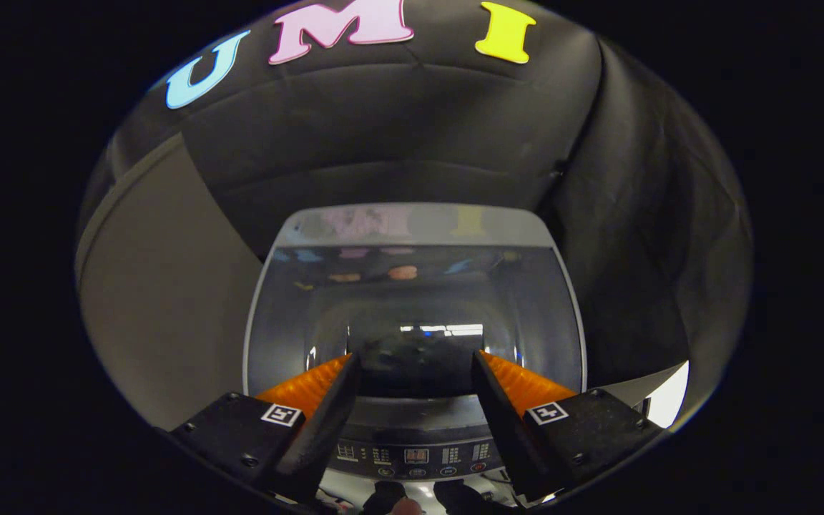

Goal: Put the clothes into the washing machine and then close the washing machine lid.

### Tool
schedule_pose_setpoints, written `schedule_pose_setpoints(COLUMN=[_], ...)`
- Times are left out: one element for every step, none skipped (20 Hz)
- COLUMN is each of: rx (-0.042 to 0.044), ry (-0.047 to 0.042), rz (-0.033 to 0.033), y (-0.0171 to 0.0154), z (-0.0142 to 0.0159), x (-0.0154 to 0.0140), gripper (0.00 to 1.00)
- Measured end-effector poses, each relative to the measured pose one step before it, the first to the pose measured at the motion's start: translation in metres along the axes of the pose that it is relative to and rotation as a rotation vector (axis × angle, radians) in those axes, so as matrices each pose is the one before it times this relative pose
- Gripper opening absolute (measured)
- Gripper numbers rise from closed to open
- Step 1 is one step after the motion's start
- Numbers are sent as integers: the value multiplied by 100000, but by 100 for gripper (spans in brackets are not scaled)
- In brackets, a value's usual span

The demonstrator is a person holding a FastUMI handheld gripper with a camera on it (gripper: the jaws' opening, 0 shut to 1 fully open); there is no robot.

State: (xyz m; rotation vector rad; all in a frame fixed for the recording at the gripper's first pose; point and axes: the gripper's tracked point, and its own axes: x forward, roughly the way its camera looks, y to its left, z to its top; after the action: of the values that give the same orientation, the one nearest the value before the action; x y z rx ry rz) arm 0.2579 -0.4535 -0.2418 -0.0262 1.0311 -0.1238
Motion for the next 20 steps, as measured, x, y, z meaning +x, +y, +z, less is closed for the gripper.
schedule_pose_setpoints(rx=[-279, 117, 363, 137, 132, 49, -93, 96, 391, 695, 1196, 1194, 1400, 1919, 1626, 537, -523, -1380, -1838, -1816], ry=[1650, 1134, 395, 933, 396, -124, -535, -1600, -3056, -4367, -5271, -5871, -6103, -6317, -7174, -6804, -6056, -6443, -5446, -4858], rz=[-542, 5, 194, -491, 264, 33, 76, 678, -39, -349, 582, 505, 539, 536, 1291, 898, 1260, 788, 892, 1291], y=[-49, -2, 105, -96, 78, -9, -28, 123, -21, -93, 48, 228, 56, 211, 453, 379, 510, 514, 427, 443], z=[-673, -508, -157, -263, -180, 119, 225, 516, 794, 1492, 1768, 1968, 2071, 1885, 2332, 1989, 2148, 2250, 2175, 2154], x=[259, 55, 110, 124, -140, -118, -175, -243, -309, -1225, -1176, -1397, -1153, -1221, -1154, -1052, -1086, -1305, -863, -584], gripper=[98, 99, 99, 98, 99, 98, 98, 98, 98, 99, 99, 99, 99, 98, 98, 98, 98, 98, 99, 99])
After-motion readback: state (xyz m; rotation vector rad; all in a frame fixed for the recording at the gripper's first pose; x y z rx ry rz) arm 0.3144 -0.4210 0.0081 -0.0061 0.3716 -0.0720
